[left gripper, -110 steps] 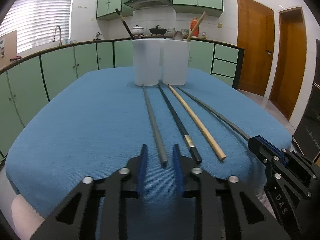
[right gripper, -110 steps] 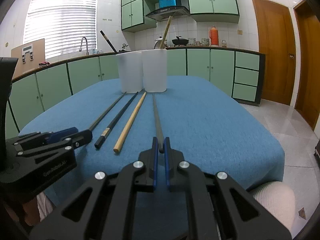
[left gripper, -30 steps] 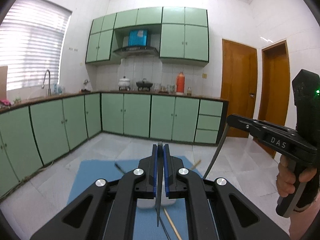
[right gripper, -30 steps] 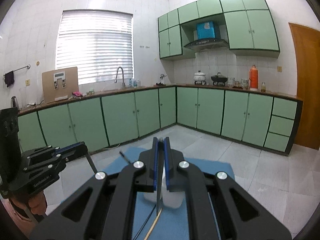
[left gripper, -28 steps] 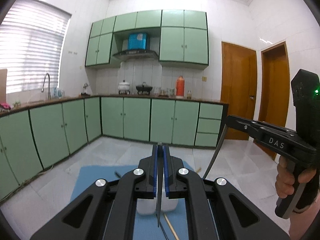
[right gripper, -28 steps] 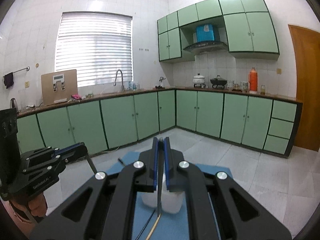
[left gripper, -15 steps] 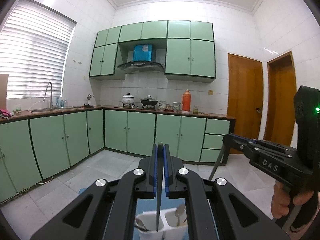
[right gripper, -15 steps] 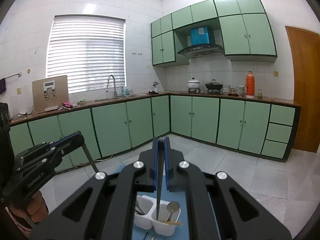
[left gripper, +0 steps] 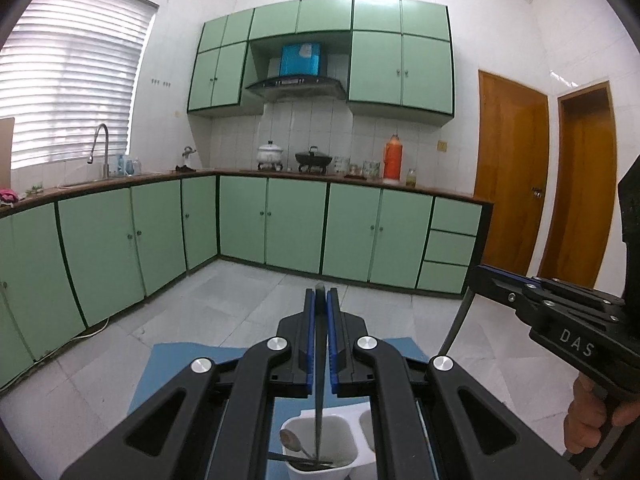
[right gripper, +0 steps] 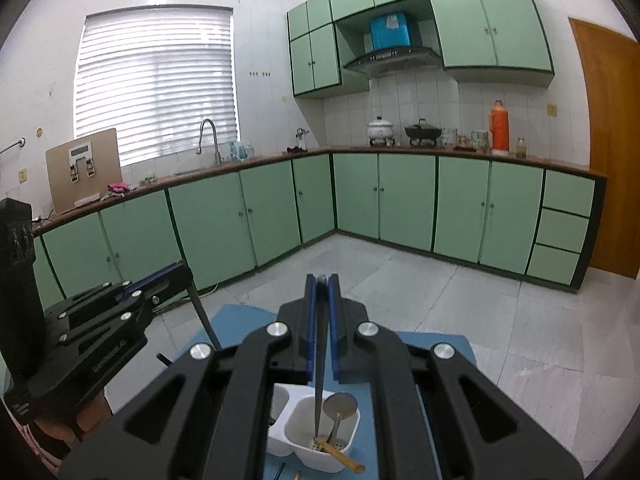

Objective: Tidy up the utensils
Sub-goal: 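Lower the grey chopsticks into the holder and open both tools, then raise both open tools and move them back over the two chopsticks on the table, then close the right tool on the light wooden chopstick, then close the left tool on the black gold-banded chopstick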

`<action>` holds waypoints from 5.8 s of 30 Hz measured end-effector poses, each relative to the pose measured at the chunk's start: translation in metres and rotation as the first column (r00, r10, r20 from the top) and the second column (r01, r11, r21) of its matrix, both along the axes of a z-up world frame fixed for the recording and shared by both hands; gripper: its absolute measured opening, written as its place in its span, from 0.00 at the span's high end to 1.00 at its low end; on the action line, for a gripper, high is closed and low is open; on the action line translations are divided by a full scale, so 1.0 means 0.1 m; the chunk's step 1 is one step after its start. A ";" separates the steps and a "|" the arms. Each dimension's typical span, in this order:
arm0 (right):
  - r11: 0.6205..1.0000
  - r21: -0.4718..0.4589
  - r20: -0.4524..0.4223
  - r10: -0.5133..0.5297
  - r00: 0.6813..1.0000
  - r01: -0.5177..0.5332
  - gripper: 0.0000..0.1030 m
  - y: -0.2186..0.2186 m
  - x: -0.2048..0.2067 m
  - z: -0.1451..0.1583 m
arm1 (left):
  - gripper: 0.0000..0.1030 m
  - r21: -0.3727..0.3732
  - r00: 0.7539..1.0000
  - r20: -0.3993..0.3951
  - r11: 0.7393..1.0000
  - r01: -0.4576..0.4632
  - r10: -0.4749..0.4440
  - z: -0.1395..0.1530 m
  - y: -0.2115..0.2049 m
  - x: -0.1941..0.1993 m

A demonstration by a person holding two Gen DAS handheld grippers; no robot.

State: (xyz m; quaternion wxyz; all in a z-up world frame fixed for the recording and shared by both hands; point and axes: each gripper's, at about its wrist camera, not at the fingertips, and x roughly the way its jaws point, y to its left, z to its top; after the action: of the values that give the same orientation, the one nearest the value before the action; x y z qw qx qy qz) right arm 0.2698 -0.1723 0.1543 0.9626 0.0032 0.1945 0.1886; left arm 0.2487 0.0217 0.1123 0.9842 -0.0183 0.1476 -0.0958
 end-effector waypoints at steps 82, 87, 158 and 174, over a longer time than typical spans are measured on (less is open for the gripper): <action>0.985 -0.041 -0.076 -0.173 0.982 0.170 0.07 -0.21 -2.41 -2.23 | 0.06 0.110 0.983 -0.132 0.987 -0.114 0.128 -2.05 0.20 -2.23; 0.984 -0.038 -0.101 -0.176 0.979 0.173 0.08 -0.10 -2.59 -2.47 | 0.06 0.119 0.977 -0.157 0.985 -0.124 0.142 -2.26 0.22 -2.36; 0.930 -0.095 0.013 -0.356 0.934 0.356 0.94 -0.19 -2.91 -2.76 | 0.21 0.035 0.961 -0.274 0.999 -0.013 0.022 -2.52 -0.17 -2.55; 0.930 -0.047 -0.011 -0.366 0.931 0.365 0.94 -0.38 -2.92 -2.78 | 0.61 0.073 0.967 -0.255 0.997 -0.009 0.028 -2.59 -0.57 -2.54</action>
State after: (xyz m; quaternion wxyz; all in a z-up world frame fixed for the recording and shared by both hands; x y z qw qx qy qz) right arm -0.0223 -0.2101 -0.1241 0.9787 0.0198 0.2042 0.0020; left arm -0.0056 -0.0349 -0.1472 0.9579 0.0033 0.2763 -0.0781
